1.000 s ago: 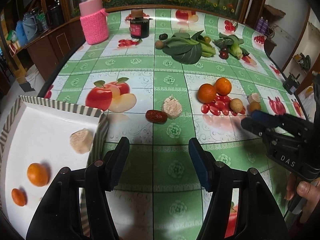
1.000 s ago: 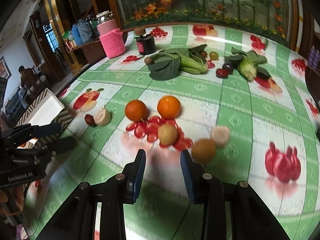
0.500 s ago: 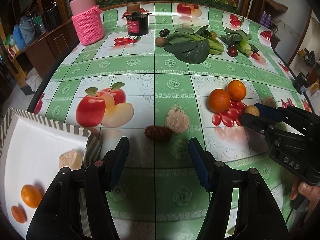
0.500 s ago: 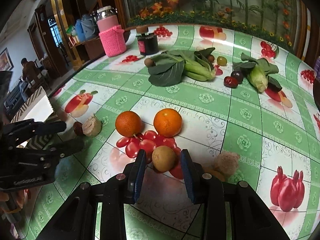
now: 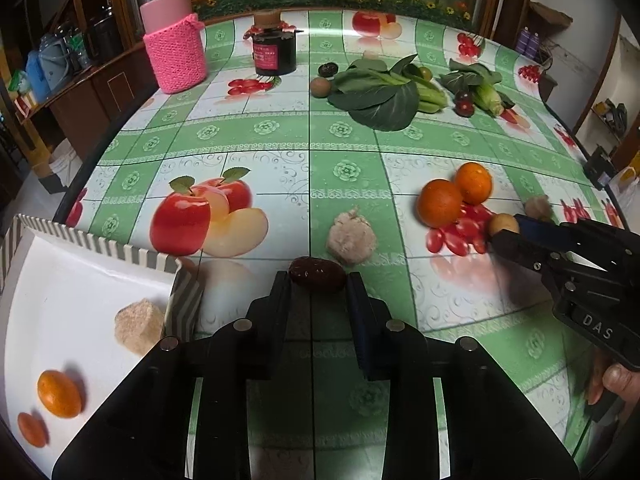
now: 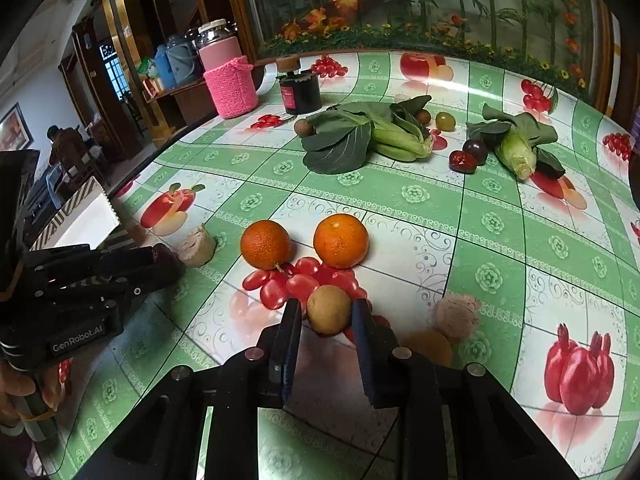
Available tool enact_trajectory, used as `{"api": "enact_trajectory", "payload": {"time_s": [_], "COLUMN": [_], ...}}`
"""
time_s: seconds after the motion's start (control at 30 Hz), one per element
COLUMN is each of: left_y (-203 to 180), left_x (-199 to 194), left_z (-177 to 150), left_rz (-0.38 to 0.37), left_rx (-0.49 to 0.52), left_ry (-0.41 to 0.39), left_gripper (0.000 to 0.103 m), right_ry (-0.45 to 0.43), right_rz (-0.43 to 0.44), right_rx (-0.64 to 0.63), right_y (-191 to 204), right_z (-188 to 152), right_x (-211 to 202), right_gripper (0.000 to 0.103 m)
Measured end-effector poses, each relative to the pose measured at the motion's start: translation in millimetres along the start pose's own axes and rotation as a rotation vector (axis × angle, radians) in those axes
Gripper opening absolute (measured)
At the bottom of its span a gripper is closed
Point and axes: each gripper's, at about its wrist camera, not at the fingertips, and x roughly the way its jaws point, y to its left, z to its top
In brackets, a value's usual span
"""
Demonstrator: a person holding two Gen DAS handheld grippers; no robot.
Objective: Organize fruits
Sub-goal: 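Return both tools to the table and grasp the red date with the left tool, then grasp the brown longan with the right tool while the left tool holds the date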
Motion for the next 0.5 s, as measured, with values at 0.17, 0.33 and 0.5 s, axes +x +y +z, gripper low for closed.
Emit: {"api": "enact_trajectory", "payload": {"time_s": [0.17,0.33,0.5], "left_y": [-1.0,4.4,19.8], "left_x": [-22.5,-48.4,-76.1], "left_z": [-12.4,-30.9,-46.4], "left_rz": [-0.014,-0.026,-0.019], "left_rx": [-0.010,-0.032,-0.059], "left_ry": [-0.026,-0.051,-0.087], "left_gripper": [0.027,0.027,0.027], "right_ry": [-0.020,-0.062,-0.088], "right_rz": [0.018,0.056,0.057], "right_rx": [-0.009,-0.009,-0.036], "right_y": [11.9,29.9,54.0], "right_z": [-7.0,-17.2,-33.1], "right_x": [-18.9,-44.2,-60.0], "right_gripper": [0.025,0.025,0.025]}}
